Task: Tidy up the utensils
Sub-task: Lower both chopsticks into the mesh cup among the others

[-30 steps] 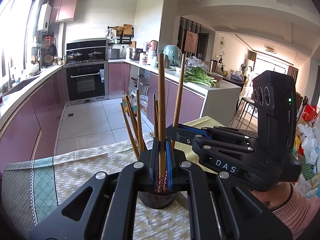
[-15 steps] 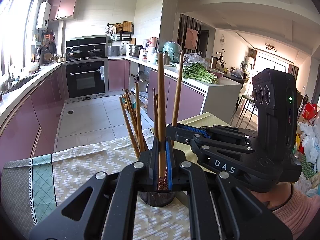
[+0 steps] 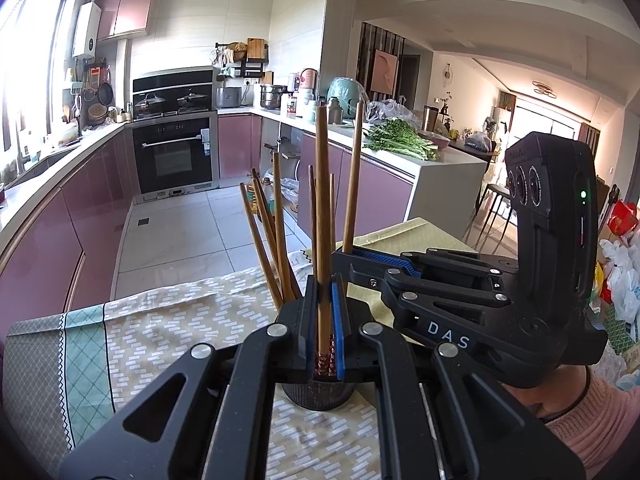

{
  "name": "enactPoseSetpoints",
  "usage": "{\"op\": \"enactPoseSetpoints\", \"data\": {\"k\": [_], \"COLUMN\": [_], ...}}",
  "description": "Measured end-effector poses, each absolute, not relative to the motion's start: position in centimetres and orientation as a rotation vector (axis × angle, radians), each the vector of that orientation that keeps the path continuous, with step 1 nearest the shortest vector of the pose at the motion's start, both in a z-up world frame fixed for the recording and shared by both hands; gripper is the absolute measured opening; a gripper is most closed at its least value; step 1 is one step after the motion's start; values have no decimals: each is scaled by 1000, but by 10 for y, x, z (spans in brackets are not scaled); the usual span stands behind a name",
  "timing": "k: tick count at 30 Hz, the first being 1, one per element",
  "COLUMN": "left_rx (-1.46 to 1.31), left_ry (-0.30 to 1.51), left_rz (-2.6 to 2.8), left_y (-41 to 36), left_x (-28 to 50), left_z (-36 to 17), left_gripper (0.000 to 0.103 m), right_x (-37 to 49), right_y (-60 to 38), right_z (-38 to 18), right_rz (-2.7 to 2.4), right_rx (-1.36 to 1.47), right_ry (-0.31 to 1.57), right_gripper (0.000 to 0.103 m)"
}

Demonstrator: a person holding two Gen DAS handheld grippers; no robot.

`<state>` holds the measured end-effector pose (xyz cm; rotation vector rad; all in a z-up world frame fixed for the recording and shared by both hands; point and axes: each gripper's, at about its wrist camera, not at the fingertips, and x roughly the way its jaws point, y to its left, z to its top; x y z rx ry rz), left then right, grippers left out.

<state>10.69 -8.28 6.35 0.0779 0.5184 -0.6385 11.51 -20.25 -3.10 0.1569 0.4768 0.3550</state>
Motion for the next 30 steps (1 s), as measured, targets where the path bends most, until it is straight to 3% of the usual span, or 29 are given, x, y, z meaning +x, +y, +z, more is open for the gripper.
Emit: {"op": "enactPoseSetpoints", "data": {"k": [30], "left_rx": [95], "left_ry": [569], "left_rz": [-623], "left_y": [-89], "left_x": [125], "left_z": [38], "left_gripper": [7], "right_x": [127], "right_y": [-192], "right_z": [-50], "right_rz": [364], "right_rx": [148], "right_ry": [536], "right_gripper": [6]}}
